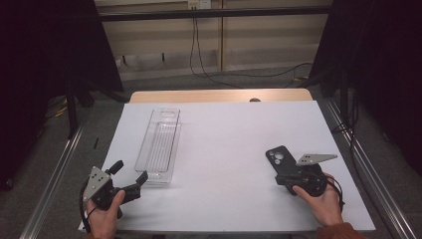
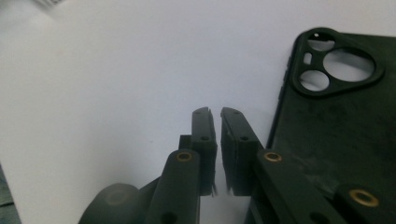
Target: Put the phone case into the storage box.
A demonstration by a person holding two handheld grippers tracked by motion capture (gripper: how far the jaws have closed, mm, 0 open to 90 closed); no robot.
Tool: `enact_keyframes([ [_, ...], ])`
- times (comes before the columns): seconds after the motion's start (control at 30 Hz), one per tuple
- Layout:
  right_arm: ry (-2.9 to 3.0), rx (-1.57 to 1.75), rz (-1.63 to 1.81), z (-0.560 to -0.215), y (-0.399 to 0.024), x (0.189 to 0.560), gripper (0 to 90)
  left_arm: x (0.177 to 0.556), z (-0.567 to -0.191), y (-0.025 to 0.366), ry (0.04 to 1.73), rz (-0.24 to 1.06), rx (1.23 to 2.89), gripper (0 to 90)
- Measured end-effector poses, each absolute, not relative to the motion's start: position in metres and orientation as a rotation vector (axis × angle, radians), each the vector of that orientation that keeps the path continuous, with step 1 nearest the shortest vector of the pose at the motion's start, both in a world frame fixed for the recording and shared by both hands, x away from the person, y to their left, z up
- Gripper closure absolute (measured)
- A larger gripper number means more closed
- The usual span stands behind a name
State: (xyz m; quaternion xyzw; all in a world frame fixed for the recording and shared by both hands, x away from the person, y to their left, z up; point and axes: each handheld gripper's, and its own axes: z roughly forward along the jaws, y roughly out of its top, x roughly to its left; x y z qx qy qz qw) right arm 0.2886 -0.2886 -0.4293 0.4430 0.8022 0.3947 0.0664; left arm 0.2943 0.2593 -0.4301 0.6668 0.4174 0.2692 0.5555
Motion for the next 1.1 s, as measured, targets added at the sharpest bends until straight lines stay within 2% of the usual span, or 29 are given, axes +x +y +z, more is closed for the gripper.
enact_keyframes([
  [0.13, 2.406, 1.298, 1.211, -0.428, -0.287, 0.287, 69.7, 0.294, -0.43, 0.26, 0.988, 0.638, 1.574, 4.7],
  [0.23, 2.365, 1.297, 1.197, -0.425, -0.287, 0.286, 53.5, 0.294, -0.43, 0.26, 0.987, 0.637, 1.574, 4.7],
  [0.3, 2.346, 1.288, 1.195, -0.424, -0.287, 0.286, 47.0, 0.294, -0.43, 0.26, 0.988, 0.637, 1.572, 4.7],
  [0.33, 2.334, 1.285, 1.203, -0.423, -0.288, 0.285, 41.4, 0.294, -0.43, 0.26, 0.989, 0.637, 1.571, 4.7],
  [0.4, 2.302, 1.307, 1.2, -0.422, -0.288, 0.286, 23.5, 0.294, -0.43, 0.26, 0.99, 0.638, 1.572, 4.7],
  [0.43, 2.281, 1.318, 1.208, -0.422, -0.289, 0.287, 18.1, 0.294, -0.43, 0.26, 0.99, 0.638, 1.572, 4.7],
  [0.6, 2.245, 1.343, 1.241, -0.419, -0.294, 0.288, 9.3, 0.294, -0.43, 0.26, 0.988, 0.638, 1.575, 4.7],
  [0.63, 2.237, 1.349, 1.251, -0.417, -0.297, 0.288, 2.9, 0.295, -0.43, 0.26, 0.986, 0.638, 1.577, 4.7],
  [0.73, 2.225, 1.356, 1.264, -0.415, -0.3, 0.287, 7.5, 0.294, -0.43, 0.26, 0.987, 0.641, 1.574, 4.7],
  [0.83, 2.226, 1.379, 1.253, -0.413, -0.303, 0.287, 4.7, 0.294, -0.43, 0.26, 0.984, 0.639, 1.577, 4.7],
  [0.9, 2.213, 1.383, 1.234, -0.413, -0.306, 0.287, 7.2, 0.294, -0.43, 0.26, 0.985, 0.639, 1.577, 4.7],
  [1.1, 2.203, 1.416, 1.148, -0.415, -0.318, 0.289, 5.5, 0.294, -0.43, 0.26, 0.983, 0.637, 1.58, 4.7],
])
